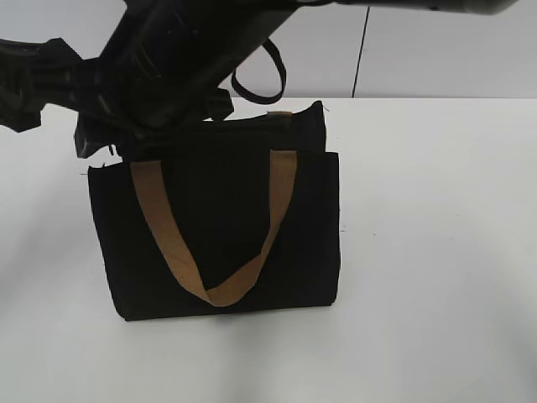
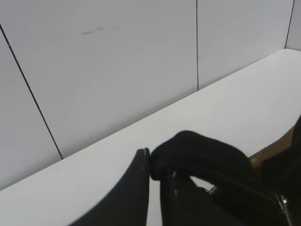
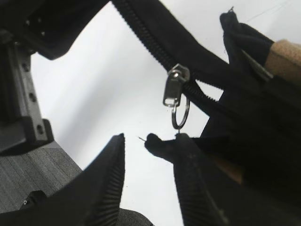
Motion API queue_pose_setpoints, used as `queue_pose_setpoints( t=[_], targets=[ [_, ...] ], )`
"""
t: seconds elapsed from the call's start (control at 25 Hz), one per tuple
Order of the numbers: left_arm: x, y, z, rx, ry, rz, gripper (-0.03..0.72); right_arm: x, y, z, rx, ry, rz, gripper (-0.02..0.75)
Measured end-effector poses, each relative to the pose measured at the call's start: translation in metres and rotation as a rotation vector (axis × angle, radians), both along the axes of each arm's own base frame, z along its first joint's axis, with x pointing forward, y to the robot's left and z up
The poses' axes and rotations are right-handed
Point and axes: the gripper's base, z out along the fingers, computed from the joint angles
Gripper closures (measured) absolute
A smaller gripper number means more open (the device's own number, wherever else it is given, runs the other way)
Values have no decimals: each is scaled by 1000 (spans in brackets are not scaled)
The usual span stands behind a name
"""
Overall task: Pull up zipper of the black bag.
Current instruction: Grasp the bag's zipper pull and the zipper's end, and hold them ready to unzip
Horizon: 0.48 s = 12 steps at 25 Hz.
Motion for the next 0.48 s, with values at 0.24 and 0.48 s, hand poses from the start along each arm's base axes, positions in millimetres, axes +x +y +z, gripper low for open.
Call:
queue_pose_setpoints(
  t=[0.24, 0.48],
  targets=[
    [0, -1, 1, -7, -8, -11, 665, 10, 4, -14, -6, -11, -21, 468],
    [-1, -2, 1, -10, -11, -17, 665, 20, 5, -18, 24, -47, -72, 483]
  ],
)
